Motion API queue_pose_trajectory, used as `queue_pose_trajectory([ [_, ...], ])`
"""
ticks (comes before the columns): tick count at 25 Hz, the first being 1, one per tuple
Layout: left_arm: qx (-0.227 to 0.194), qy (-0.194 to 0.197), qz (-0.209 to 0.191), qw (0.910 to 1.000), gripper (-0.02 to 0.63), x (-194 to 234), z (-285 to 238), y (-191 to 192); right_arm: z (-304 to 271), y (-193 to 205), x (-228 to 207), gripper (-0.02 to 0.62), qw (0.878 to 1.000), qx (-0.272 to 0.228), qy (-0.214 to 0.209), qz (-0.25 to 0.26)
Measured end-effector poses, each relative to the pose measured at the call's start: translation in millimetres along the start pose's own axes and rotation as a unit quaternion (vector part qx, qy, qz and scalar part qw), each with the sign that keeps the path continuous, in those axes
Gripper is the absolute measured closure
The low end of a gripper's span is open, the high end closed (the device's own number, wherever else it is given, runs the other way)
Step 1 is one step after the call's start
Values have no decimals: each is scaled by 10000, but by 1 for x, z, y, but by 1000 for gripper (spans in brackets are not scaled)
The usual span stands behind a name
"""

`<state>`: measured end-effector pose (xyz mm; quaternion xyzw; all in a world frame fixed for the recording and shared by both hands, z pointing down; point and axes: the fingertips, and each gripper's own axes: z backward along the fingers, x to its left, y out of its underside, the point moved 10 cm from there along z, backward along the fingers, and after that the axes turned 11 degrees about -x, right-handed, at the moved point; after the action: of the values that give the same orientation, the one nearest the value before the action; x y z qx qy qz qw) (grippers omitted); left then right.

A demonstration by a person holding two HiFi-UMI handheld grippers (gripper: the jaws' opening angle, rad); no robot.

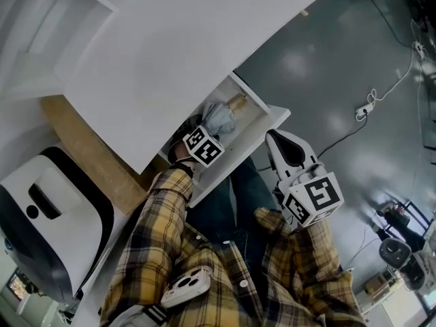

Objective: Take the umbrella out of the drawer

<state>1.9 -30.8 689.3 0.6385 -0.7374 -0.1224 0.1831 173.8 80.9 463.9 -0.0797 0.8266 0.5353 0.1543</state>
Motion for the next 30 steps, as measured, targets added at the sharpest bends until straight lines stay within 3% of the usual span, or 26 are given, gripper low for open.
queue_pose_trajectory([
  [11, 28, -172, -356, 9992, 284, -11, 4, 7, 7, 0, 4, 577, 9999, -123, -33, -67],
  [16, -206, -201, -26, 9996, 287, -16, 19, 5, 9, -4, 5, 577, 9998, -136, -120, -18],
  [30, -789, -226, 58, 9966, 287, -32, 73, -27, 20, -32, 21, 577, 9988, -316, -321, 166],
])
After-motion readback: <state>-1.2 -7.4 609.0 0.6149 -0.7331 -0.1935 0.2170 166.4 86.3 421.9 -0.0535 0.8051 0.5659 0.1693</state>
